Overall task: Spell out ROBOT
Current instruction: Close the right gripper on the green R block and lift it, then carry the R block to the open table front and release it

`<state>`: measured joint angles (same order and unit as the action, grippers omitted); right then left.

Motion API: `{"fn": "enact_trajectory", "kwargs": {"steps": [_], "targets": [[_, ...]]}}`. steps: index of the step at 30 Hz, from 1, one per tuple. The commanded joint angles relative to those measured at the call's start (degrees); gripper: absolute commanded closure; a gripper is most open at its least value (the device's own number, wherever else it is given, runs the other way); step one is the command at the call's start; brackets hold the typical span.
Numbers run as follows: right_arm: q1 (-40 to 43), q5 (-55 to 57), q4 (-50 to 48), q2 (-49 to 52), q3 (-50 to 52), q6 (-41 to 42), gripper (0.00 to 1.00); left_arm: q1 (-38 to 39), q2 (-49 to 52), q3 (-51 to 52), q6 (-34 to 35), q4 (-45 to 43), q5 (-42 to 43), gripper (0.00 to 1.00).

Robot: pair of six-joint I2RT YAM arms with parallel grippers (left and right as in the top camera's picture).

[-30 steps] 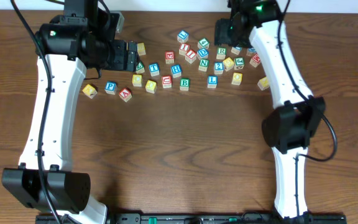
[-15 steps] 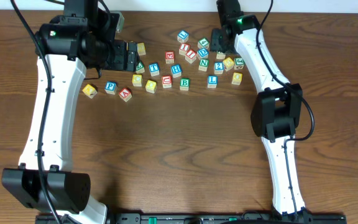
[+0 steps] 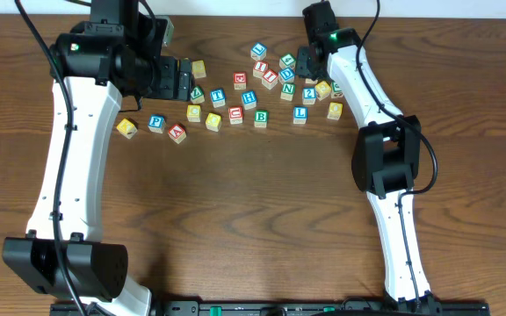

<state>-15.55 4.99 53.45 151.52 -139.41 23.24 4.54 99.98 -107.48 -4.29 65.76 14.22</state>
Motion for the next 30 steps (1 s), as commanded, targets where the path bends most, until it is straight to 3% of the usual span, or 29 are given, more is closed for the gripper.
{"fn": "enact_trajectory", "kwargs": {"steps": [1, 3, 11, 14, 16, 22, 27, 30], "targets": [[-0.6, 1.1, 1.0, 0.5, 0.4, -0.2, 0.7, 0.0, 0.0, 0.5, 0.4, 0.0, -0.8, 0.08], [-0.6, 2.1, 1.5, 0.5, 0.4, -0.2, 0.77, 0.0, 0.0, 0.5, 0.4, 0.0, -0.8, 0.08], [-0.6, 1.6, 2.6, -5.8, 0.3, -1.5, 0.8, 0.0, 0.0, 0.5, 0.4, 0.0, -0.7, 0.07], [-0.6, -4.9, 5.0, -11.9, 0.3, -4.5, 0.81, 0.0, 0.0, 0.5, 0.4, 0.0, -0.7, 0.08], [-0.7, -9.0, 8.5, -16.9, 0.3, -4.5, 0.88, 0.0, 0.0, 0.5, 0.4, 0.0, -0.7, 0.07], [-1.8, -25.6, 23.7, -24.6, 0.3, -7.1, 0.85, 0.0, 0.0, 0.5, 0.4, 0.0, -0.7, 0.07], [-7.6, -20.7, 30.9, -23.9, 2.3, -9.8, 0.81, -0.3, 0.0, 0.5, 0.5, -2.0, -2.1, 0.07], [-12.8, -18.4, 26.3, -23.9, 9.7, -6.6, 0.82, -3.6, 0.0, 0.5, 5.4, -4.0, -12.1, 0.07]]}}
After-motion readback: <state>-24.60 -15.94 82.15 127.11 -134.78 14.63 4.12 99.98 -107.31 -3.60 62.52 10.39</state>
